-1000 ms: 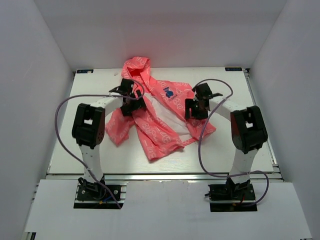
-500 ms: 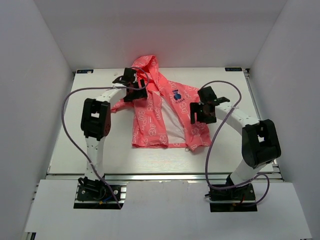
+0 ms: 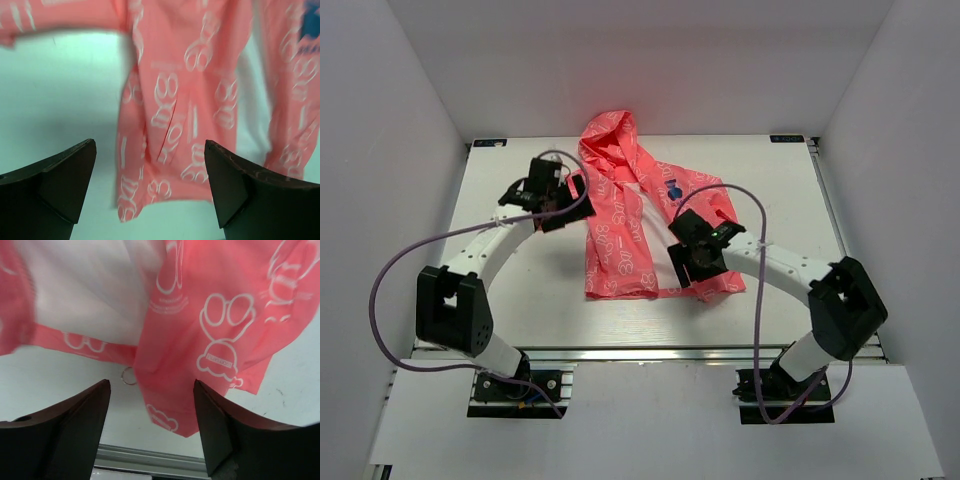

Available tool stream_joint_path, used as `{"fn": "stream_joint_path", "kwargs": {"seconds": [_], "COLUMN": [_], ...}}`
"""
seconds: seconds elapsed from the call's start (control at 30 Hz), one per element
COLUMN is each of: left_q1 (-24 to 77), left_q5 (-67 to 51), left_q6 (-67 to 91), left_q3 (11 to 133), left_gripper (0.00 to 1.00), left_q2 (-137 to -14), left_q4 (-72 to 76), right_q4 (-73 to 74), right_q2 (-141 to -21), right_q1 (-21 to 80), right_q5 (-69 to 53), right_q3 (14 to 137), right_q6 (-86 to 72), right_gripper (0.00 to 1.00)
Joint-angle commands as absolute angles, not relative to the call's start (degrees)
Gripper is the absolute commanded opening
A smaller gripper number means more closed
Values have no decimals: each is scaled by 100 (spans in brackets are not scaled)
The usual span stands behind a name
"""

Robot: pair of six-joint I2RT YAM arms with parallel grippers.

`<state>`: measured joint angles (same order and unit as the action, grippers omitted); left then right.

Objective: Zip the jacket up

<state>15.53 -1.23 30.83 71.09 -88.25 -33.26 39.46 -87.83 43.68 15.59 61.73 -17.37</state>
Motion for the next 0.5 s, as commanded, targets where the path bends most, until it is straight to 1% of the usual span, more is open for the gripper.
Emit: {"fn": "stream_joint_path", "kwargs": {"seconds": [0.0, 0.07, 0.1, 0.13, 0.17, 0.2, 0.23, 0.27, 0.3, 0.33, 0.43, 0.47], "left_q1": [1643, 1644, 1644, 1644, 1644, 1652, 1652, 1661, 1661, 1661, 1661, 1670], "left_q5": [-703, -799, -878, -914, -940, -1027, -1054, -1081, -1107, -1134, -1326, -1405], "left_q6": [3252, 3261, 3261, 3261, 3261, 3235, 3226, 3208, 3173, 3155, 3068, 3041], "left_q3": [6427, 6267, 6188, 6161, 6152, 6152, 6144, 6152, 6178, 6222, 6240, 6223], "left_gripper": [98, 98, 98, 98, 98, 98, 98, 98, 98, 98, 98, 98], "left_q2": [-8474, -8376, -8306, -8280, -8253, -8218, -8148, -8121, -8095, -8077, -8016, -7998], "left_q4": [-3244, -3234, -3226, -3234, -3234, -3217, -3217, -3217, -3252, -3295, -3296, -3278], "right_q4": [3965, 3762, 3762, 3788, 3788, 3814, 3823, 3849, 3876, 3885, 3754, 3666], "right_q2": [-9052, -9237, -9298, -9395, -9422, -9439, -9439, -9422, -9387, -9265, -8870, -8755], "right_q1": [4403, 4403, 4403, 4403, 4403, 4395, 4403, 4395, 4395, 4395, 4368, 4325], "right_q5": [1758, 1723, 1670, 1609, 1434, 1363, 1232, 1161, 1125, 1064, 319, -345], "right_q3": [5960, 5924, 5967, 6124, 6187, 6257, 6354, 6424, 6486, 6547, 6785, 6785], "right_q6": [-1916, -1872, -1820, -1793, -1793, -1697, -1627, -1591, -1573, -1565, -1486, -1485], "right_gripper": [72, 51, 43, 30, 30, 16, 8, 2, 0, 0, 0, 0]}}
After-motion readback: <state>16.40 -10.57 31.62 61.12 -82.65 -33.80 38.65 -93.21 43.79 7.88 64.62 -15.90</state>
